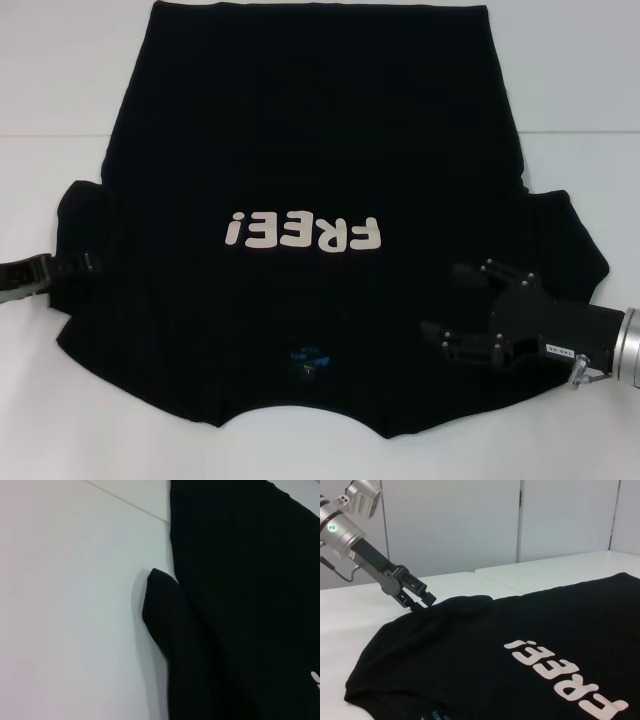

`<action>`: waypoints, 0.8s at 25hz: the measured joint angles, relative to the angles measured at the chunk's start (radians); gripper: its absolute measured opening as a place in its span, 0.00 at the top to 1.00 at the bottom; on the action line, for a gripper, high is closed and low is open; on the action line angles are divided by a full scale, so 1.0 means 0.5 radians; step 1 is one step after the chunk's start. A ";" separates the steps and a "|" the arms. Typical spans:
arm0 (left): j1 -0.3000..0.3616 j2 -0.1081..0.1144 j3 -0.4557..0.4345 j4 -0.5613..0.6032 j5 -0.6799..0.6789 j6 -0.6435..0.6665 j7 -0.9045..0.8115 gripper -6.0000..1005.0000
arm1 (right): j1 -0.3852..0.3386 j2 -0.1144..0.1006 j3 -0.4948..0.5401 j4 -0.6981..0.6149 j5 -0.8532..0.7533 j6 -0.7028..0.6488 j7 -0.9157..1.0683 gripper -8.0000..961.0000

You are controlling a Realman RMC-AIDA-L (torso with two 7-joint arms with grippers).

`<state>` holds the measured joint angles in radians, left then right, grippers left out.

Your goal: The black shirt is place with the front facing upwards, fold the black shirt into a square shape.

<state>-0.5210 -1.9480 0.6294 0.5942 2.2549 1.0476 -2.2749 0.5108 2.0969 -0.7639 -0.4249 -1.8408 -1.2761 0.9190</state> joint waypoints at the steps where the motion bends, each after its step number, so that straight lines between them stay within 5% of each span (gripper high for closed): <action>1: 0.001 0.000 0.000 0.002 0.000 -0.001 0.000 0.08 | 0.000 0.000 0.000 0.000 0.000 0.000 0.000 0.02; 20: 0.003 -0.003 -0.001 -0.004 -0.002 0.001 -0.007 0.07 | 0.000 0.000 -0.003 0.000 0.000 -0.004 0.000 0.02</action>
<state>-0.5194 -1.9494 0.6290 0.5925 2.2541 1.0484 -2.2786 0.5107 2.0969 -0.7655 -0.4249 -1.8407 -1.2781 0.9188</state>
